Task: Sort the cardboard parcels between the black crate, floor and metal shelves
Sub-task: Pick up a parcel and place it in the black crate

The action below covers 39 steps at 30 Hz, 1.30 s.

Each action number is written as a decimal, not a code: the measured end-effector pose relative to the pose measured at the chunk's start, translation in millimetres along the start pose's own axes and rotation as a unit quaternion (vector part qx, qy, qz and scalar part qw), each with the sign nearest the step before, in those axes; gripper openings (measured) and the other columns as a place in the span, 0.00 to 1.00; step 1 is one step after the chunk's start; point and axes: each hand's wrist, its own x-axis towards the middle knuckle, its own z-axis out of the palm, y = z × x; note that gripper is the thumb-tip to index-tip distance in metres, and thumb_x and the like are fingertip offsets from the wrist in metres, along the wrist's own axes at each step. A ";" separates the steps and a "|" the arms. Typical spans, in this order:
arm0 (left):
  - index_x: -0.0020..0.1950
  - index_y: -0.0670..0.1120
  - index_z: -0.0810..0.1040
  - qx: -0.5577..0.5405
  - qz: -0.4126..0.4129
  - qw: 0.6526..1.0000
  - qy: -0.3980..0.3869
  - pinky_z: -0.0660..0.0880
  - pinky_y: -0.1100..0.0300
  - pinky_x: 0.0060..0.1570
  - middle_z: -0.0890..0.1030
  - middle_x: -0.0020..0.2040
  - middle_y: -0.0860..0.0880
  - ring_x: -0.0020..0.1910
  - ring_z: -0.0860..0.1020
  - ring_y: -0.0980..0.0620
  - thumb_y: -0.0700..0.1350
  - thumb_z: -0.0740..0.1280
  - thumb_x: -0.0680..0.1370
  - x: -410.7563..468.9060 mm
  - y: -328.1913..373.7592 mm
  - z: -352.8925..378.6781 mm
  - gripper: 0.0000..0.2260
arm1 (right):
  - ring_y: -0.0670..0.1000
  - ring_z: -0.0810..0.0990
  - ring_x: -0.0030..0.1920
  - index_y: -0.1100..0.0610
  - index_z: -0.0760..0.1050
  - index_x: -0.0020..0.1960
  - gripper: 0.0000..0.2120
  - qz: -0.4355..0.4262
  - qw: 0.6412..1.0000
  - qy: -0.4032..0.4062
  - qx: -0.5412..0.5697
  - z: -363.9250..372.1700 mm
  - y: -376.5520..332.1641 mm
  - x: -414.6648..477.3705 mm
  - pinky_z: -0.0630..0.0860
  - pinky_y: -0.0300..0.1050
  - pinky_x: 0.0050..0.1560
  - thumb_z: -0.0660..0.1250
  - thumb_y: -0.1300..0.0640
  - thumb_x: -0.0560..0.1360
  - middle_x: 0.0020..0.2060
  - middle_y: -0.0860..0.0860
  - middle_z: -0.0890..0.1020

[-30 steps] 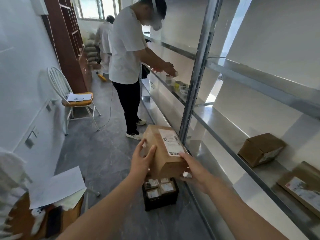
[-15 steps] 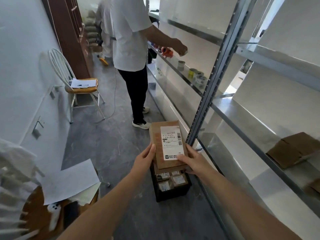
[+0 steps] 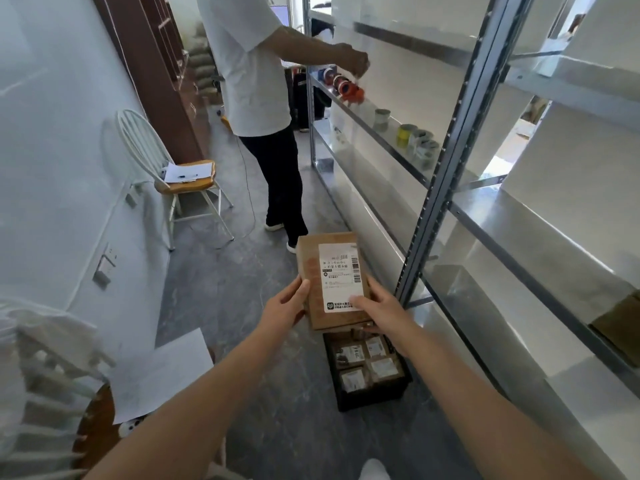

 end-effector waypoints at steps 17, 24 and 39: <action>0.74 0.51 0.69 0.021 -0.042 0.999 -0.008 0.71 0.49 0.69 0.79 0.65 0.51 0.64 0.77 0.51 0.53 0.67 0.78 140.4 20.6 91.3 0.25 | 0.47 0.84 0.48 0.41 0.74 0.67 0.15 0.067 0.995 0.008 0.071 -111.8 -8.1 141.1 0.79 0.47 0.52 0.59 0.48 0.82 0.45 0.47 0.86; 0.73 0.55 0.70 0.005 -0.079 0.997 -0.014 0.73 0.51 0.66 0.81 0.63 0.51 0.61 0.79 0.51 0.53 0.67 0.78 168.5 5.9 98.2 0.23 | 0.48 0.85 0.44 0.42 0.72 0.69 0.16 0.087 0.994 0.038 0.047 -121.7 -2.4 168.0 0.79 0.43 0.41 0.58 0.48 0.82 0.43 0.49 0.87; 0.71 0.53 0.72 -0.023 -0.170 0.984 -0.045 0.73 0.49 0.67 0.80 0.64 0.48 0.62 0.78 0.49 0.51 0.69 0.78 297.1 -11.3 49.5 0.22 | 0.47 0.80 0.52 0.39 0.64 0.71 0.18 0.132 0.988 0.073 -0.032 -71.0 -9.9 270.5 0.80 0.47 0.46 0.57 0.52 0.83 0.60 0.49 0.80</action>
